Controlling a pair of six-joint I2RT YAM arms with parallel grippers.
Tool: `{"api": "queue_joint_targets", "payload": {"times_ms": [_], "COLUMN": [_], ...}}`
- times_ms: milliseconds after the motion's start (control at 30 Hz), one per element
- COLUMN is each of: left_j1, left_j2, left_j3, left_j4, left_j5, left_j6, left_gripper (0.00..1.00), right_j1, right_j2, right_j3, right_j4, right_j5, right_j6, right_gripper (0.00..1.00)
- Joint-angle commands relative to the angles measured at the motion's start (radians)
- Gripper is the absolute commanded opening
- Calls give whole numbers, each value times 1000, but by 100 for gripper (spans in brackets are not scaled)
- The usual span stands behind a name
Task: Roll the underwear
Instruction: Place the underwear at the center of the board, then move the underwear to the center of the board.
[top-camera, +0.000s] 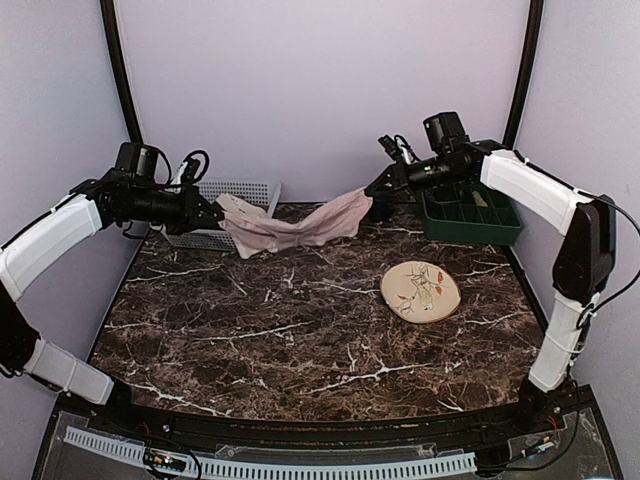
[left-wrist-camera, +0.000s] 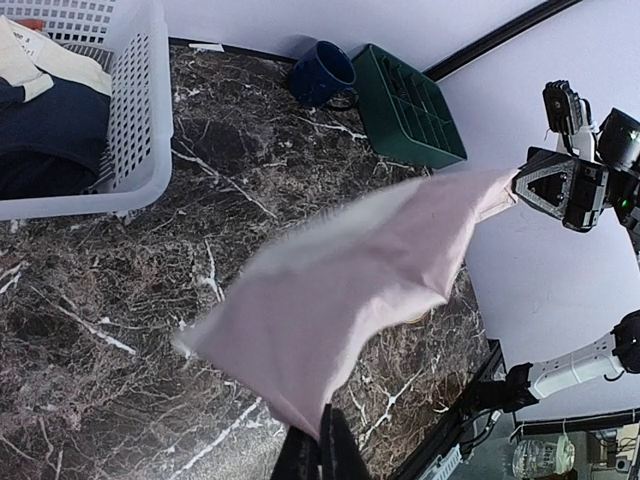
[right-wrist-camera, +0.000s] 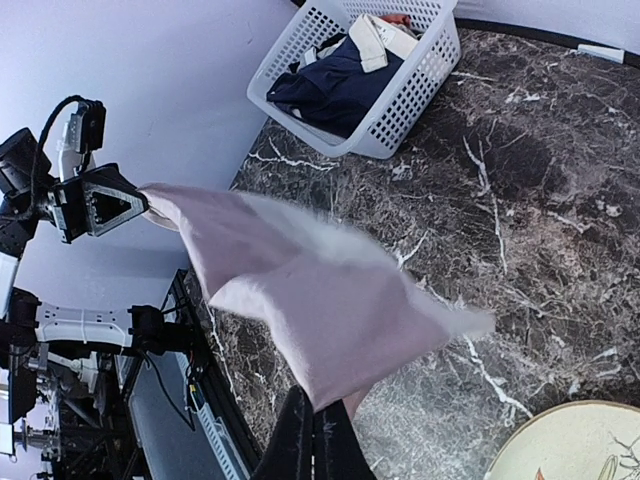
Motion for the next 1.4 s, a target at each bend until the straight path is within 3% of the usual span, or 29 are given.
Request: {"api": "queue_joint_targets", "payload": {"times_ms": [0, 133, 233, 267, 300, 333, 400, 467, 600, 700, 833, 1000, 1200, 1300, 1367], "left_j1": [-2, -5, -5, -4, -2, -1, 0, -4, 10, 8, -1, -30, -105, -121, -126], "left_j2": [-43, -152, -262, -280, -277, -250, -161, -170, -229, -130, -30, 78, 211, 253, 285], "left_j3": [36, -51, -219, -276, -333, -391, -400, -377, -346, -338, -339, -337, -311, -312, -301], "left_j4": [-13, -46, 45, 69, 89, 84, -93, -202, -194, -198, -176, -146, -108, -60, -38], "left_j5": [24, 94, 107, 88, 72, 81, 47, -69, -191, -151, -132, -108, -120, -129, -135], "left_j6": [33, -11, -105, -124, -144, -149, -64, 0, -16, 7, 31, 72, 96, 95, 100], "left_gripper": [0, 0, 0, 0, 5, 26, 38, 44, 55, 51, 45, 46, 51, 51, 50], "right_j1": [-7, 35, 58, 59, 60, 60, 67, 67, 29, 58, 148, 226, 274, 297, 302], "right_j2": [-25, -181, -303, -307, -283, -230, -121, -130, -168, -65, 17, 105, 147, 189, 224], "right_j3": [36, -183, -431, -494, -548, -561, -521, -551, -585, -518, -447, -431, -435, -430, -425], "right_j4": [-78, 8, 208, 259, 275, 253, 21, -79, -11, -22, -24, -26, -12, -3, 0], "right_j5": [-24, -42, -38, -18, 3, -5, 35, 130, 143, 108, 121, 147, 87, 87, 84], "right_j6": [-43, 63, 228, 264, 280, 254, 80, -19, 18, 6, -19, -22, -20, -22, -26], "right_gripper": [0, 0, 0, 10, 37, 59, 71, 73, 63, 51, 48, 45, 58, 58, 52]}}
